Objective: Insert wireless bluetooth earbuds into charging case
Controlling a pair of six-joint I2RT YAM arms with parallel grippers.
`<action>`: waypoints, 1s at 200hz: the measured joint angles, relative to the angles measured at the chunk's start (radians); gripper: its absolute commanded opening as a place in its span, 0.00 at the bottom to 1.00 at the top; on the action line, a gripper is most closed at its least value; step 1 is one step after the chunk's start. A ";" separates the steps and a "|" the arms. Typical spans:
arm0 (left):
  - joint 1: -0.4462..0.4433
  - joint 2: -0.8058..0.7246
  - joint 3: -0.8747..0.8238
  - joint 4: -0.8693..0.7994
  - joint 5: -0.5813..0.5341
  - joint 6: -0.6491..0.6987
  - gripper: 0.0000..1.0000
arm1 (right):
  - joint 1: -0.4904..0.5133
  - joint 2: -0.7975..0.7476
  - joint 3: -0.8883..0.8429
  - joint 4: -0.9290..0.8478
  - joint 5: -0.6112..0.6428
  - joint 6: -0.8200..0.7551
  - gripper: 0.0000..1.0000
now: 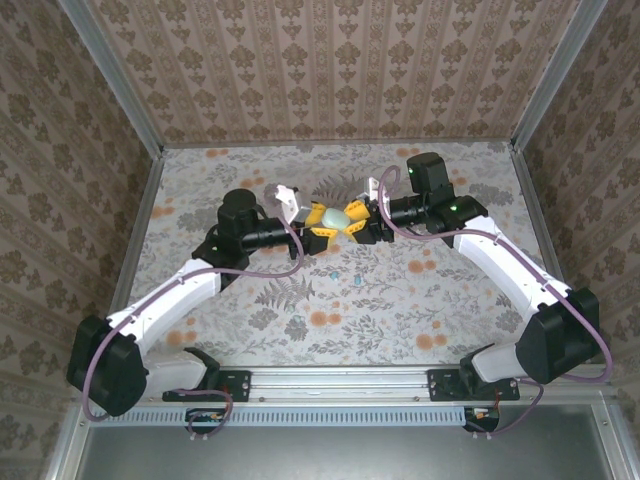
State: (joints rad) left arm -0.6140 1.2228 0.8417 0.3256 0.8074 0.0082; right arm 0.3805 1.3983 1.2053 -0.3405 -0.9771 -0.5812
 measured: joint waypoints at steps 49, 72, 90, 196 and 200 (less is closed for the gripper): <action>-0.002 0.012 0.010 -0.001 0.000 0.002 0.39 | 0.000 0.000 0.000 -0.001 -0.001 -0.013 0.39; -0.002 0.013 0.011 -0.001 -0.001 0.005 0.35 | 0.000 0.002 0.004 -0.004 -0.004 -0.017 0.39; -0.002 0.013 0.011 -0.001 0.000 0.006 0.33 | 0.000 0.002 0.004 -0.006 -0.004 -0.017 0.41; -0.008 0.004 -0.058 0.127 -0.134 -0.054 0.28 | -0.009 -0.134 -0.071 0.111 0.081 0.159 0.65; -0.008 0.004 -0.066 0.138 -0.142 -0.060 0.28 | -0.010 -0.142 -0.074 0.118 0.088 0.171 0.65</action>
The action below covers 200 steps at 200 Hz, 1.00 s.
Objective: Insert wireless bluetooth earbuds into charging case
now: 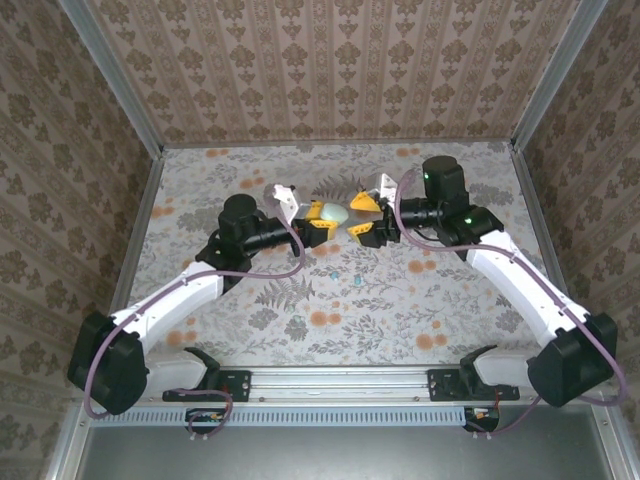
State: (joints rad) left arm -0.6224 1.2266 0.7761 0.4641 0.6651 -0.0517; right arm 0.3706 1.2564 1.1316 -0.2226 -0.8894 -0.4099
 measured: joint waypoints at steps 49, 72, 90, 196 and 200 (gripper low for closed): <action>0.000 -0.003 -0.077 0.164 -0.077 -0.055 0.28 | -0.014 -0.087 -0.014 0.067 0.183 0.308 0.71; 0.000 -0.009 -0.108 0.241 -0.092 -0.076 0.27 | -0.017 -0.094 -0.013 0.056 0.203 0.392 0.73; 0.000 -0.010 -0.125 0.294 -0.095 -0.093 0.28 | -0.017 -0.094 -0.007 0.054 0.193 0.445 0.72; -0.007 0.034 -0.145 0.496 -0.077 -0.196 0.28 | 0.016 0.008 0.070 0.039 0.102 0.542 0.71; -0.007 0.035 -0.145 0.497 -0.076 -0.196 0.28 | 0.016 0.012 0.072 0.037 0.103 0.542 0.71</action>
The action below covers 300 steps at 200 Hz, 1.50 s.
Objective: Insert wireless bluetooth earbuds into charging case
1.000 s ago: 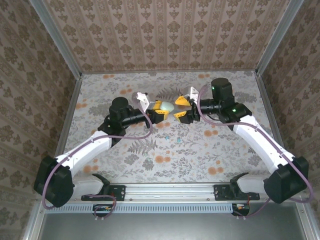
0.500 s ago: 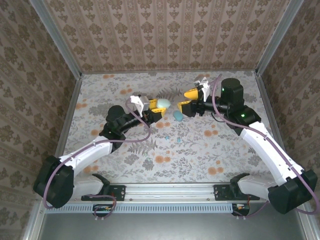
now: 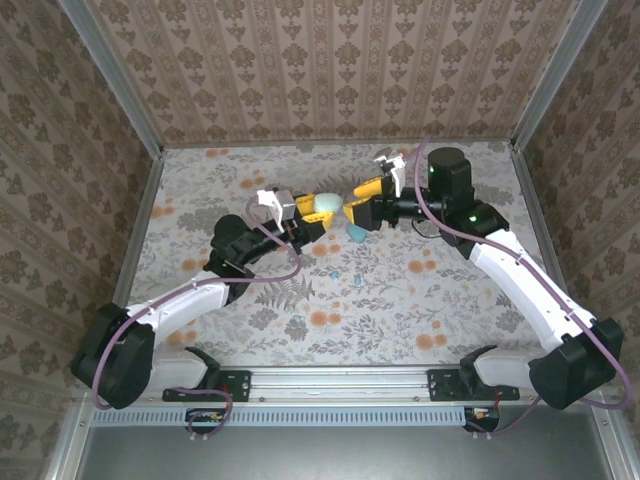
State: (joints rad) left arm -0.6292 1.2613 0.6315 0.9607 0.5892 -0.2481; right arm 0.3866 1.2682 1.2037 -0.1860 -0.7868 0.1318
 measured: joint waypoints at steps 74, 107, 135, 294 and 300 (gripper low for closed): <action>-0.006 0.002 0.013 0.014 0.010 -0.011 0.28 | 0.008 0.053 0.030 -0.035 -0.018 -0.020 0.70; -0.006 0.002 0.013 0.014 0.013 -0.014 0.28 | 0.012 0.074 0.035 -0.064 -0.026 -0.036 0.69; -0.007 0.002 0.013 0.013 0.016 -0.014 0.28 | 0.014 0.080 0.039 -0.068 -0.016 -0.042 0.68; -0.022 0.015 0.031 -0.010 0.060 -0.020 0.28 | 0.020 0.094 0.091 0.028 0.101 0.060 0.69; -0.024 0.015 0.031 -0.010 0.062 -0.020 0.28 | 0.020 0.097 0.092 0.028 0.103 0.066 0.69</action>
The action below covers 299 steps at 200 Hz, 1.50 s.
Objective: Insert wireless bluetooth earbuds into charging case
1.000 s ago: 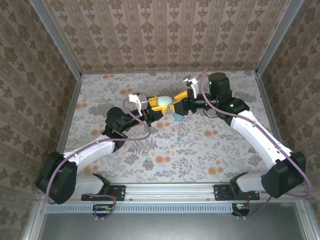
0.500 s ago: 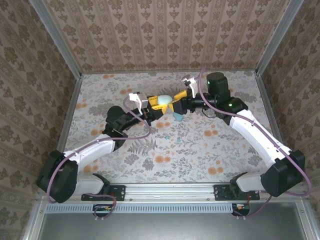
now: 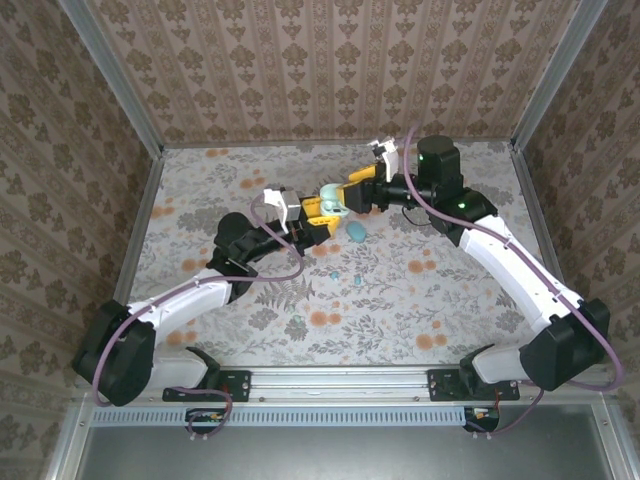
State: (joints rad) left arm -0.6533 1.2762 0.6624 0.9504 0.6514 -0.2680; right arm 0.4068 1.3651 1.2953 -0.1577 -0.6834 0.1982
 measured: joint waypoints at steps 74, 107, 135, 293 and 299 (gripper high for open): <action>0.000 0.000 -0.001 0.020 -0.021 0.062 0.27 | -0.001 0.008 0.035 -0.031 -0.012 0.125 0.71; 0.000 0.000 -0.003 0.027 -0.051 0.109 0.27 | -0.023 0.007 0.051 -0.033 -0.076 0.247 0.65; 0.000 0.000 -0.003 0.031 -0.066 0.130 0.28 | -0.043 0.001 0.019 -0.003 -0.130 0.375 0.64; 0.000 0.041 0.000 0.098 -0.073 0.125 0.29 | -0.042 0.112 -0.068 0.205 -0.394 0.746 0.49; 0.000 0.043 0.001 0.100 -0.073 0.125 0.29 | -0.041 0.116 -0.068 0.207 -0.401 0.748 0.48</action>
State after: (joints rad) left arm -0.6533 1.3190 0.6636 1.0500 0.5781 -0.1432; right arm 0.3656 1.4811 1.2270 0.0494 -1.0840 0.9463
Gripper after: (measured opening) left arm 0.343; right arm 0.511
